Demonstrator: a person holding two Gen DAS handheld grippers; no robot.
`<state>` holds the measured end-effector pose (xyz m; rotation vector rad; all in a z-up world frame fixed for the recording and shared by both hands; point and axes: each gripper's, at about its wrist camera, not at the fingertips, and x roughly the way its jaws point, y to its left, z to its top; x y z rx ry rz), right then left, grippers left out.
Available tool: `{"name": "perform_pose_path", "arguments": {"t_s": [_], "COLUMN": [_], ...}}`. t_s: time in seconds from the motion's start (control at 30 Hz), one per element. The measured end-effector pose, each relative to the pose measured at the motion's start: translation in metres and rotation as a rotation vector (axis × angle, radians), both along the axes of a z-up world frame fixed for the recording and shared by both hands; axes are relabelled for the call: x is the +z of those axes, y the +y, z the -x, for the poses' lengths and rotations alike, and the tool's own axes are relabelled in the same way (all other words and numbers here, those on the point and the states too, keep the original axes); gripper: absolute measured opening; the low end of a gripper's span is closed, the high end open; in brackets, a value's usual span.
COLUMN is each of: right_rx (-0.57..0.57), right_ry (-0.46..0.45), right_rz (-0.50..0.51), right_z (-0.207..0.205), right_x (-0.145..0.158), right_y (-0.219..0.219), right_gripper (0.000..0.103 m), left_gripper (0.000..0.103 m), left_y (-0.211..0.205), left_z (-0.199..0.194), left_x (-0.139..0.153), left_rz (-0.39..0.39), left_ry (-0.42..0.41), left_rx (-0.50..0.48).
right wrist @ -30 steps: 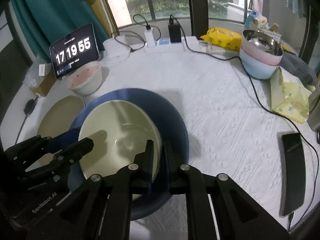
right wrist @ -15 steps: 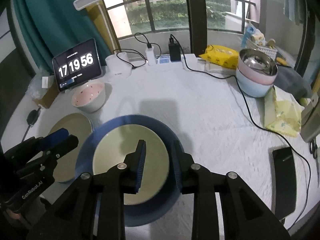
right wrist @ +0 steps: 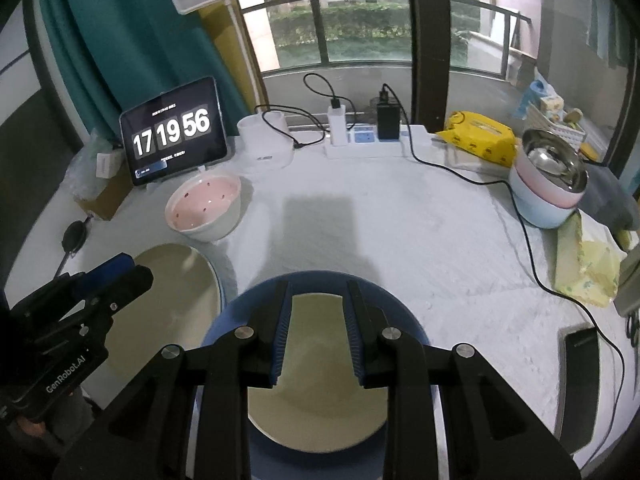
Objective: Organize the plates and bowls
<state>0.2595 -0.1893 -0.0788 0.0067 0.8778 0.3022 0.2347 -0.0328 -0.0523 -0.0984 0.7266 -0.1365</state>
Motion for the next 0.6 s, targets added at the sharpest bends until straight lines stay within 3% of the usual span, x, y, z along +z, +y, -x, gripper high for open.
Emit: {"name": "perform_pose_path", "arguments": {"t_s": [0.33,0.6], "right_rx": [0.035,0.068], "right_ry": [0.015,0.025], "right_rz": [0.021,0.028], "right_z": [-0.022,-0.04], "right_x": [0.001,0.001], "right_y": [0.037,0.068], "right_gripper": [0.028,0.028], "left_gripper": [0.032,0.033], "left_y": [0.044,0.081], "left_z": [-0.02,-0.037], "left_x": [-0.01,-0.008], "left_rz": [0.043,0.024], "left_ry": [0.018,0.009], "left_rx": [0.061,0.087]}}
